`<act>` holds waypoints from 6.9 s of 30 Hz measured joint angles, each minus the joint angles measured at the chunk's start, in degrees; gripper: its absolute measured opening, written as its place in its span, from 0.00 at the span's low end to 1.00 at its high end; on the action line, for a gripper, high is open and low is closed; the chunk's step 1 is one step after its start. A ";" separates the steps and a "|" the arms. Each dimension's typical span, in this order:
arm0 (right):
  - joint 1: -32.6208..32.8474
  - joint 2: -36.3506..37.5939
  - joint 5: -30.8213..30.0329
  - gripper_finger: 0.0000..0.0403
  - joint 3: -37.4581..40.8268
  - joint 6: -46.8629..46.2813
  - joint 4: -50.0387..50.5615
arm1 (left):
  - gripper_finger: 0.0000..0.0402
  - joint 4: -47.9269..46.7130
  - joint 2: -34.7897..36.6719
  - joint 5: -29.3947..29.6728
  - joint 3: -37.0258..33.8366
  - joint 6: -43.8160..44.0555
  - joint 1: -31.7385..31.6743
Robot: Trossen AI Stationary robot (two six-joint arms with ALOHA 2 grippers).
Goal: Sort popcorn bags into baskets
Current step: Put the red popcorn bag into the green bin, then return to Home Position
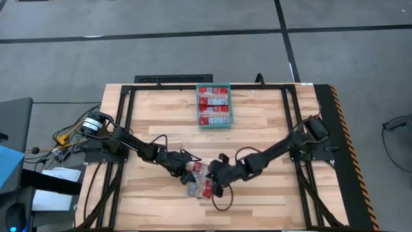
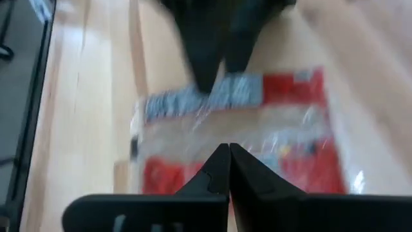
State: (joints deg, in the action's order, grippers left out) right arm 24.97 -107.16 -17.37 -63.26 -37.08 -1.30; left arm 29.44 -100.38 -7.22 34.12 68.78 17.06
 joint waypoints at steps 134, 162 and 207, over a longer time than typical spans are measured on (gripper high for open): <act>-3.55 25.70 -15.40 0.07 -0.20 -5.17 41.05 | 0.43 -99.03 -24.99 -5.65 98.13 -95.74 -45.96; -34.52 94.02 -0.17 0.06 34.15 10.29 26.53 | 0.23 -32.26 29.47 -17.42 29.18 -60.58 -44.50; -34.57 103.18 16.09 0.07 62.72 4.19 0.23 | 0.22 -24.85 94.38 31.82 -33.27 -36.91 -19.16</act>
State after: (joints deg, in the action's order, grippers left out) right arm -9.60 -3.97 -1.28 -0.55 -32.89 -1.07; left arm 4.59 -6.00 24.60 0.85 31.87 -2.10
